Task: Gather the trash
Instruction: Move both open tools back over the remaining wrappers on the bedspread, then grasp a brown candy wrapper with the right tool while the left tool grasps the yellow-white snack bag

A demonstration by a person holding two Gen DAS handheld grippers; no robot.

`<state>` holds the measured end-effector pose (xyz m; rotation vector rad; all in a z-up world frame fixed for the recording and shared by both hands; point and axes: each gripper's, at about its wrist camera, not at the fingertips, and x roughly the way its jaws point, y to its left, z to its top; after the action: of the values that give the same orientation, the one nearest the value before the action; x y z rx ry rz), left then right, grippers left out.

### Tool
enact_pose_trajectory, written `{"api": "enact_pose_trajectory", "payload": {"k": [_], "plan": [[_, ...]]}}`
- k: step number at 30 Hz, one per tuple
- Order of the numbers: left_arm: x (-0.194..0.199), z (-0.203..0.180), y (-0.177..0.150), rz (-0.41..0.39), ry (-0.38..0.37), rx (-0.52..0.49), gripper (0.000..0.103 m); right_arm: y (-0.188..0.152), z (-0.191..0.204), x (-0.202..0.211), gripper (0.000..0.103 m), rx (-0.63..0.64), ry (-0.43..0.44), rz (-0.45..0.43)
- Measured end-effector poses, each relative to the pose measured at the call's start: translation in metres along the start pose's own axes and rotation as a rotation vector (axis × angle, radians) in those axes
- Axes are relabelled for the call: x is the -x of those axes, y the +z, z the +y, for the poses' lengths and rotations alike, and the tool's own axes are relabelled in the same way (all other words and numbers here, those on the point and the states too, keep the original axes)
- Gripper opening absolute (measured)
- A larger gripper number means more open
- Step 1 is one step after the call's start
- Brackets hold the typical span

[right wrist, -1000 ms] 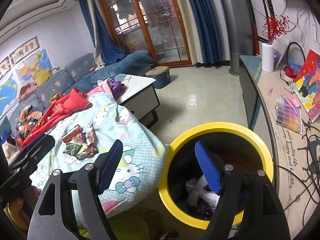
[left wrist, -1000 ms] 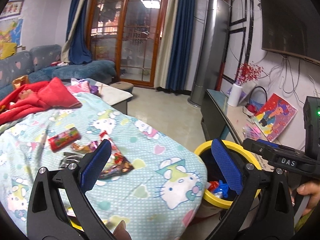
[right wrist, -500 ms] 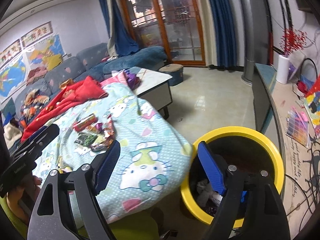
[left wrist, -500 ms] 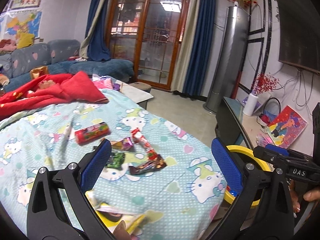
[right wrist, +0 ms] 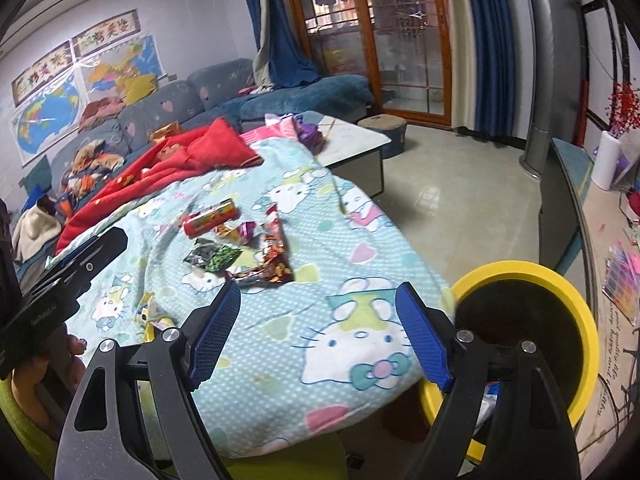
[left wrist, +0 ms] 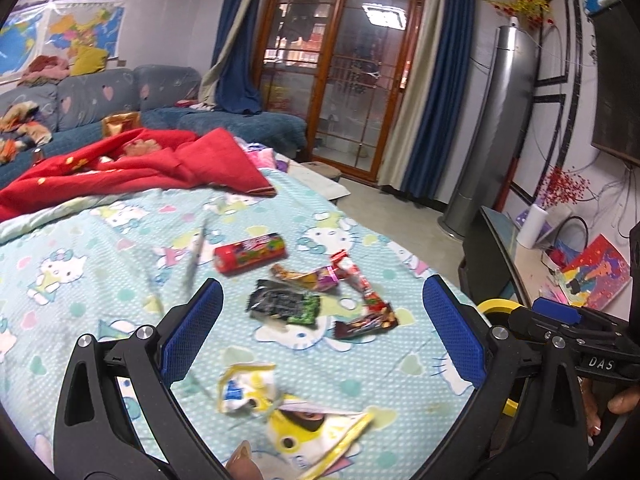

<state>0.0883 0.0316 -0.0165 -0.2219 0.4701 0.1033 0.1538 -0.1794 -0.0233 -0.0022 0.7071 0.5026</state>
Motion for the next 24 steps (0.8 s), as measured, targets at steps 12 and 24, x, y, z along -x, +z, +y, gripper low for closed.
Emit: {"api": "enact_pose_trajectory", "payload": {"k": [12, 24], "plan": [[0.009, 0.035, -0.004, 0.003, 0.047, 0.056, 0.092, 0.015, 0.039, -0.027, 0.077, 0.046, 0.036, 0.016], [-0.001, 0.067, -0.027, 0.116, -0.018, 0.173, 0.091, 0.014, 0.06, -0.076, 0.077, 0.022, 0.018, 0.094]]}}
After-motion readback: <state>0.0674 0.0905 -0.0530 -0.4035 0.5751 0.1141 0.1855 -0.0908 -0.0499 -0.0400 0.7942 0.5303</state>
